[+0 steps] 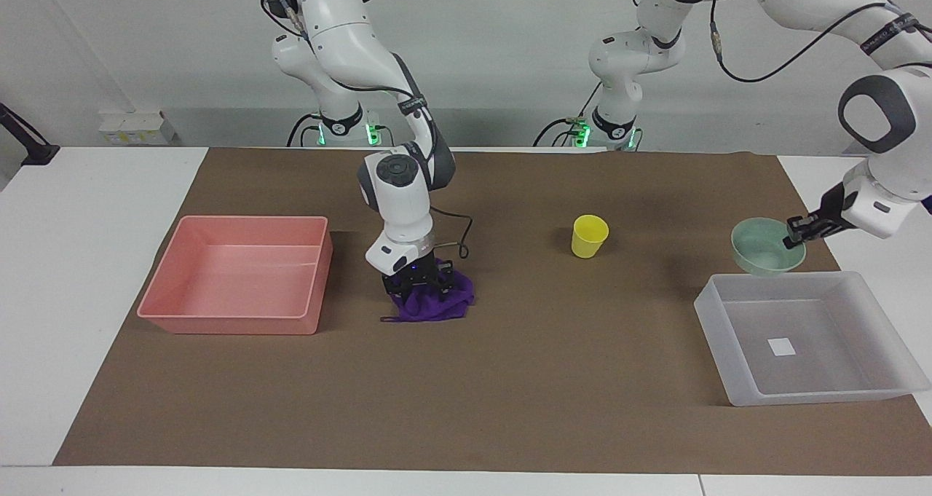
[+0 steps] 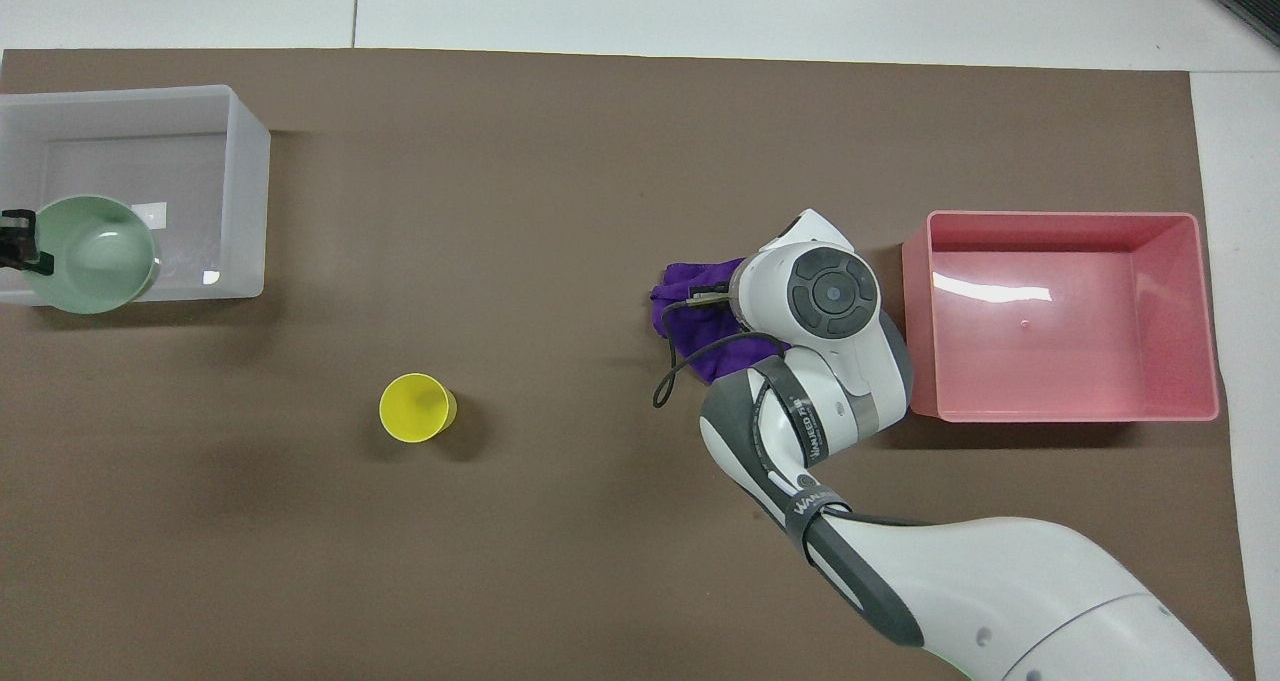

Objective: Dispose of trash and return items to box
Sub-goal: 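Place the green bowl in the clear box while the right gripper carries the cloth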

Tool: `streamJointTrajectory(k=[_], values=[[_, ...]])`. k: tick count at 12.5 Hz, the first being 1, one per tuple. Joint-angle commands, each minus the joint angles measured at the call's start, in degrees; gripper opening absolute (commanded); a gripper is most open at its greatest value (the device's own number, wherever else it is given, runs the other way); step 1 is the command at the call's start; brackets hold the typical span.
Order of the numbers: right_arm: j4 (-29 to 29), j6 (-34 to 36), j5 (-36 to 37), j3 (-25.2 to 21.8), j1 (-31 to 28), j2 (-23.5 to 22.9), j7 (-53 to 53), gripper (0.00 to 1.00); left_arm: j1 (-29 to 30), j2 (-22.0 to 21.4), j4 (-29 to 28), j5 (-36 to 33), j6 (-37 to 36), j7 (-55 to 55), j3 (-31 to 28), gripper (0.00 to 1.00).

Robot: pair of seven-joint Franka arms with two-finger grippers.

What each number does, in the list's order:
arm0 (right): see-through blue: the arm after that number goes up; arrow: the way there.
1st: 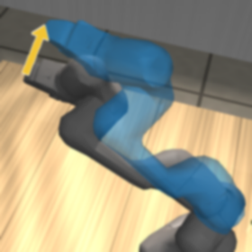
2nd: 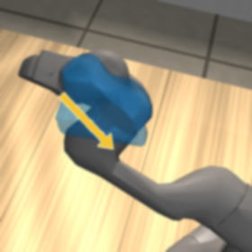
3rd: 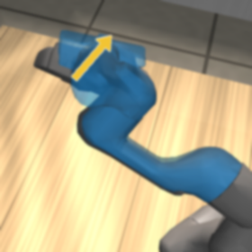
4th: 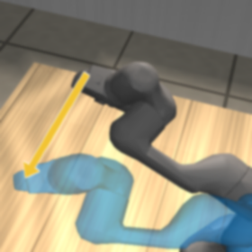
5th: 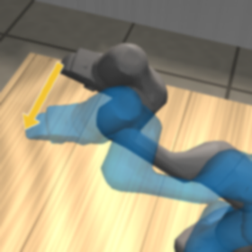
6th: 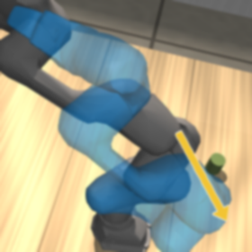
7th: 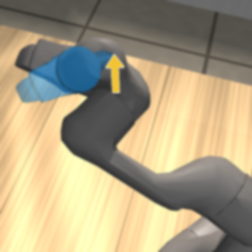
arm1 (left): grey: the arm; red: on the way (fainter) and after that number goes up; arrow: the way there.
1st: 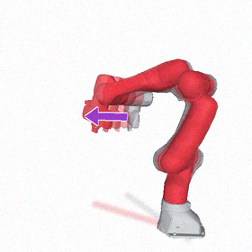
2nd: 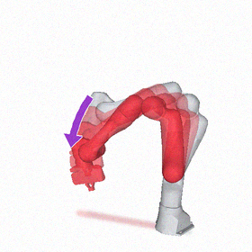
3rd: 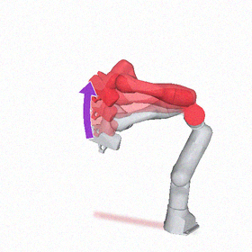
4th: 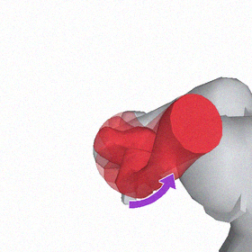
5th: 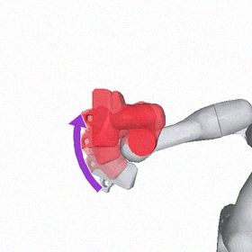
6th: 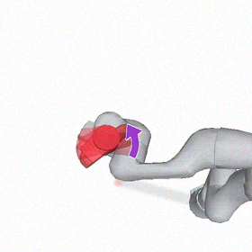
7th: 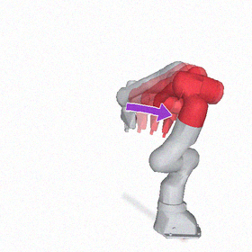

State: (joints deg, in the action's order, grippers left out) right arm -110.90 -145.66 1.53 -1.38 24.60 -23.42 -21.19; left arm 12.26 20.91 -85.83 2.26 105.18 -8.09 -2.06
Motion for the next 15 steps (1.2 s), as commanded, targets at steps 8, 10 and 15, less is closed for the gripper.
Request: streamJointTrajectory(k=[8, 10, 15], values=[[2.9, 15.7, 0.7, 0.1, -0.1, 8.3, -8.1, 0.00, 0.6, 12.5, 3.6, 0.6, 11.5, -0.3, 0.3, 0.91], [4.3, 21.4, 0.4, 0.1, -0.7, 12.2, -9.0, 0.00, -0.4, 11.9, 3.8, 0.3, 11.5, 0.5, 0.5, 1.00], [10.2, 34.3, 0.2, -0.6, -6.4, 20.6, -5.7, 0.00, -4.2, 1.5, 3.4, 0.6, -2.8, 6.4, 1.1, 1.00]])
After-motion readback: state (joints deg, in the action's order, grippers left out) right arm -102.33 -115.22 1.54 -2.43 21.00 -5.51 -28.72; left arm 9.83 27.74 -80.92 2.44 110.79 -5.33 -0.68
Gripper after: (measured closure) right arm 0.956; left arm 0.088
